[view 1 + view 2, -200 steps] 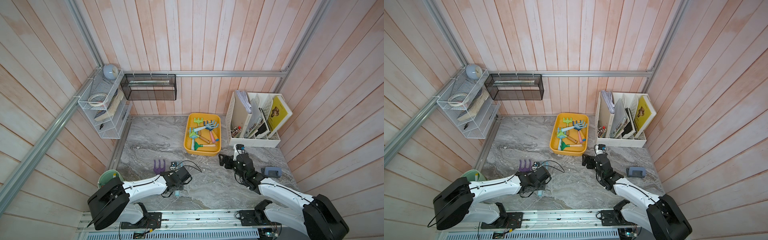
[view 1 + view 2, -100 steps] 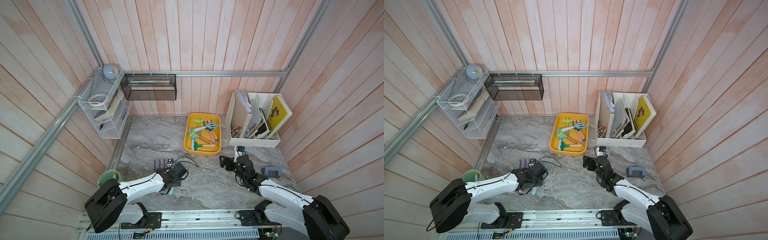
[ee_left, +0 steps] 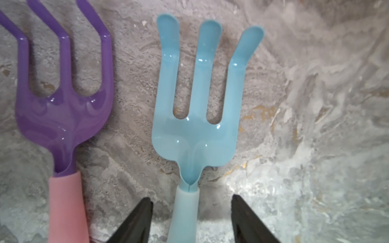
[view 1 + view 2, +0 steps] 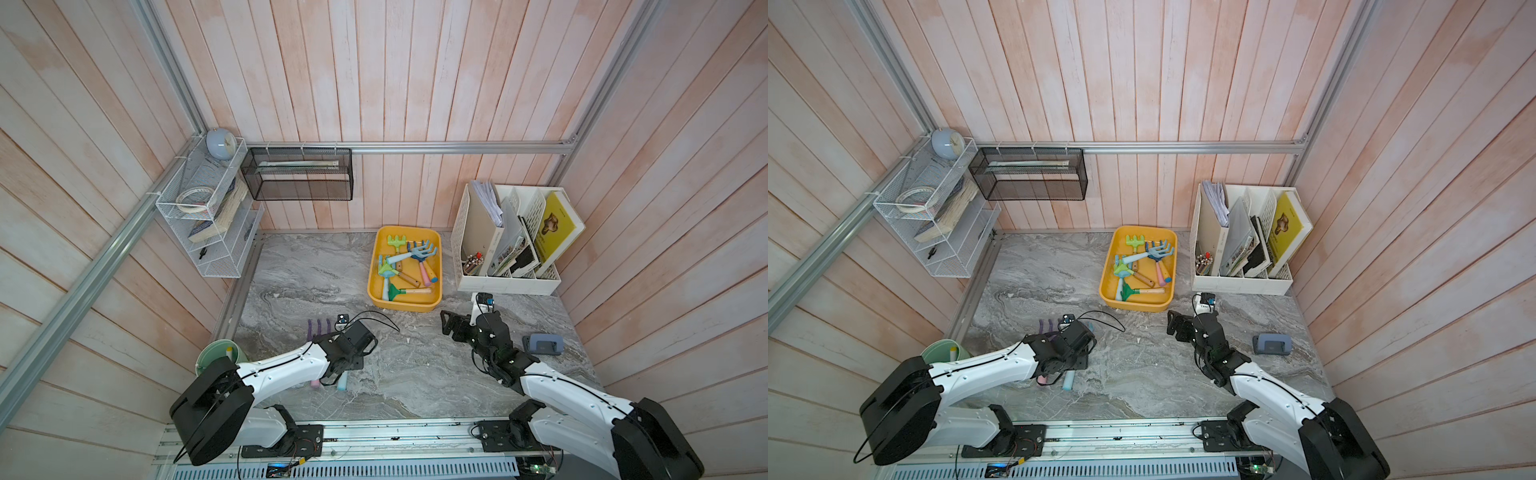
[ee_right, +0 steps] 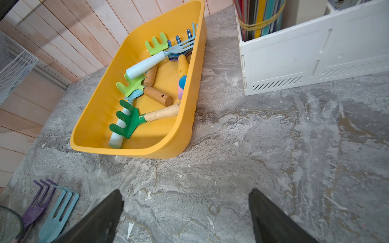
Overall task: Take the hand rake out of the storage box
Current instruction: Place the rake at the center of the board.
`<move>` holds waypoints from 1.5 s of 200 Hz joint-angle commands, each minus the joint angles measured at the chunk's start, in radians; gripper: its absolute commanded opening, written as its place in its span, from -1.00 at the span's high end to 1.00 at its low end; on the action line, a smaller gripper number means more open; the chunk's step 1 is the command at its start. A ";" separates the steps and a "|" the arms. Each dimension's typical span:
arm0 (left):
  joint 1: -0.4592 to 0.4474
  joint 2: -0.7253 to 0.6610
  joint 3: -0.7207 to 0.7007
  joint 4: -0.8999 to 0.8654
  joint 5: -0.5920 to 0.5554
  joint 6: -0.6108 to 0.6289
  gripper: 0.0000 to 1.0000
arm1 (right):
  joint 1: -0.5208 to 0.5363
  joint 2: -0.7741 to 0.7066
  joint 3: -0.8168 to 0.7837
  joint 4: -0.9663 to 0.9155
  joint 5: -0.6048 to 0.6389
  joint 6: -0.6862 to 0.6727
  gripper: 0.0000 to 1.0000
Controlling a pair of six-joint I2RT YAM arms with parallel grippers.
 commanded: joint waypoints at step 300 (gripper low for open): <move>0.065 0.078 -0.003 0.020 -0.038 0.038 0.48 | 0.006 -0.048 -0.032 -0.030 0.027 0.000 -0.96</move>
